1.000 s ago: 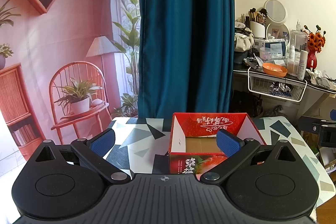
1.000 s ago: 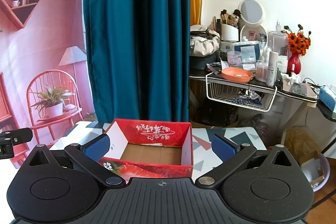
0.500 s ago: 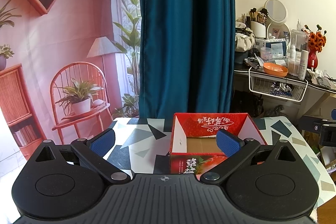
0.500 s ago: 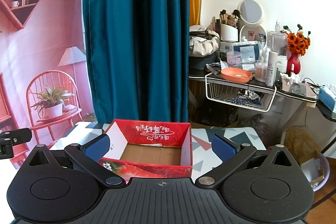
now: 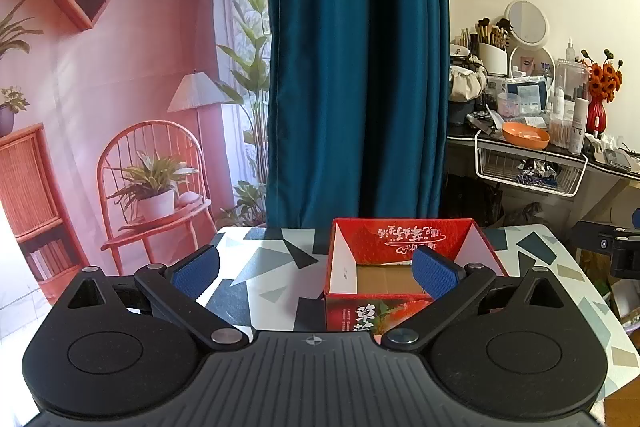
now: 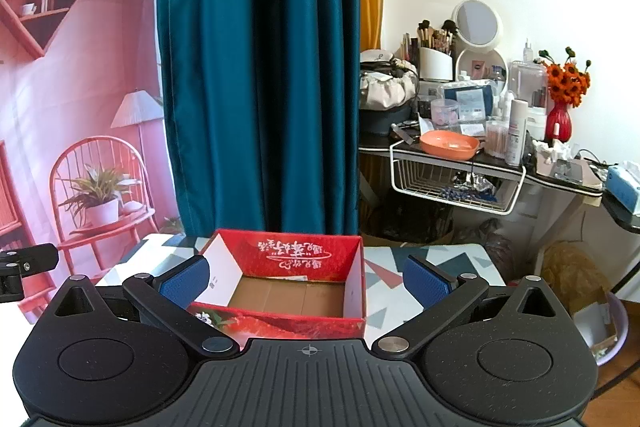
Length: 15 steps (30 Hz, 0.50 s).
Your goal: Organize rigid objects
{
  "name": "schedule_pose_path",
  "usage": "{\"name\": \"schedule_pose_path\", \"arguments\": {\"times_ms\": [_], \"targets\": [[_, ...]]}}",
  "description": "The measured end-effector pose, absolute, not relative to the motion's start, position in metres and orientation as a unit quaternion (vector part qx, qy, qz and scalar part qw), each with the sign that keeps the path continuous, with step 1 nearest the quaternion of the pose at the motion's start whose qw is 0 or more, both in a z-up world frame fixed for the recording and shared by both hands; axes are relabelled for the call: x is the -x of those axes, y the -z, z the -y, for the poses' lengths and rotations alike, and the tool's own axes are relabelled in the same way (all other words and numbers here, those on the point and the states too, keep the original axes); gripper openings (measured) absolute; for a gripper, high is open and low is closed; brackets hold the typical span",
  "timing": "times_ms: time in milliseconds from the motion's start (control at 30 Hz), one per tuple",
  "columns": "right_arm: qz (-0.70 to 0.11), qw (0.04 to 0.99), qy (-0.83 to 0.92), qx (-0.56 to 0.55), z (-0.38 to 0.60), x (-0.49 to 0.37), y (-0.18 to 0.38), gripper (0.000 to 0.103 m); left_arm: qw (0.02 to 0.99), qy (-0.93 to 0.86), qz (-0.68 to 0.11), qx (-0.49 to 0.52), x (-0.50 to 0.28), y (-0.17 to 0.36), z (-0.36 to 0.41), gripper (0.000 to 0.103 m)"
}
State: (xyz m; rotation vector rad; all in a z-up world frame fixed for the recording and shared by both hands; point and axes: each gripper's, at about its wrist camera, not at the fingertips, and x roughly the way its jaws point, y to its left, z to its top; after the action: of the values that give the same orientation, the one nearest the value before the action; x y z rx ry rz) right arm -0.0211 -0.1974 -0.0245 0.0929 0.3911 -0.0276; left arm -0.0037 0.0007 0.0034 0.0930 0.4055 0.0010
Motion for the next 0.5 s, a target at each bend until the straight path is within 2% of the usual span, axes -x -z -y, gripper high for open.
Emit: {"name": "schedule_pose_path", "arguments": {"times_ms": [500], "targets": [[-0.177, 0.982, -0.006, -0.069, 0.207, 0.021, 0.031, 0.103, 0.983, -0.015, -0.175, -0.047, -0.008, 0.005, -0.002, 0.103]]}}
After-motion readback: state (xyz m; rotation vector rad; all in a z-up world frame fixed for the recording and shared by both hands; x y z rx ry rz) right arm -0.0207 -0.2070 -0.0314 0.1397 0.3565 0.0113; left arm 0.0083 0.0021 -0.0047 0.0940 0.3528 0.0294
